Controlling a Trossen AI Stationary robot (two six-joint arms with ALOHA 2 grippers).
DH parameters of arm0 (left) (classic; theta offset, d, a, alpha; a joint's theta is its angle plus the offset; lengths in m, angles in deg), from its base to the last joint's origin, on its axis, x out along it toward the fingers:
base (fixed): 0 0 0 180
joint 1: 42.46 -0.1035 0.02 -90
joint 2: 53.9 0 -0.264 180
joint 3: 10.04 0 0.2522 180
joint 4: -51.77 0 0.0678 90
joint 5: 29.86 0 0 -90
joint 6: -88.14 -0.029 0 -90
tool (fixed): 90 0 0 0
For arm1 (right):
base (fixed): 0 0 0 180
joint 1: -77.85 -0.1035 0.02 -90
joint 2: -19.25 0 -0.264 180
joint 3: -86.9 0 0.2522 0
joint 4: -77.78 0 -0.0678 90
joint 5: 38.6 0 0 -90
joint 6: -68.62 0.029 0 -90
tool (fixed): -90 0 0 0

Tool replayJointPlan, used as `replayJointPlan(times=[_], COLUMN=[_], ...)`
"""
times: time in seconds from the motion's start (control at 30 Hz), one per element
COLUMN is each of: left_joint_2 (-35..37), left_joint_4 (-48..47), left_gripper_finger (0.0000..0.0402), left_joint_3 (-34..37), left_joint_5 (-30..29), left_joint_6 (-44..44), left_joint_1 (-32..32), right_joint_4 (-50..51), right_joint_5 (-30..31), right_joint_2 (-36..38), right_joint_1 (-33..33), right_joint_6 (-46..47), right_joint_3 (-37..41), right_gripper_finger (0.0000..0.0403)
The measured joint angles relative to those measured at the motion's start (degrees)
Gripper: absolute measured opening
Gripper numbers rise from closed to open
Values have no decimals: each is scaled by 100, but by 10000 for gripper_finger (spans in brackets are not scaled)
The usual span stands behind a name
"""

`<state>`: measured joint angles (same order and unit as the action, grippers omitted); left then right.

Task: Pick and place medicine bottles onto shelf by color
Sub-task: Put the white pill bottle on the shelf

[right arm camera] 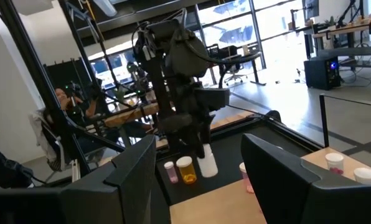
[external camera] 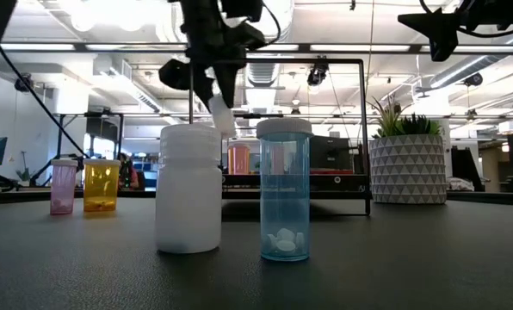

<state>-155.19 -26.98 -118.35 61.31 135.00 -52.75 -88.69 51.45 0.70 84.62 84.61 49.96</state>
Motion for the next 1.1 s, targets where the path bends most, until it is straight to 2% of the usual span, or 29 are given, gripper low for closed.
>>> replayJointPlan(times=[0.37, 0.63, 1.1], left_joint_2=[-814, -1219, -1581], left_joint_4=[-57, -67, 118], left_gripper_finger=[132, 132, 152], left_joint_3=[-872, -1266, -1330], left_joint_5=[19, 19, -106], left_joint_6=[824, 1011, 1421], left_joint_1=[80, 187, 287], right_joint_4=[0, 0, 0], right_joint_5=[0, 0, 0], right_joint_2=[0, -1, -2], right_joint_1=[2, -1, 1], right_joint_6=[7, 7, 7], right_joint_3=[0, 0, 0], right_gripper_finger=[226, 226, 226])
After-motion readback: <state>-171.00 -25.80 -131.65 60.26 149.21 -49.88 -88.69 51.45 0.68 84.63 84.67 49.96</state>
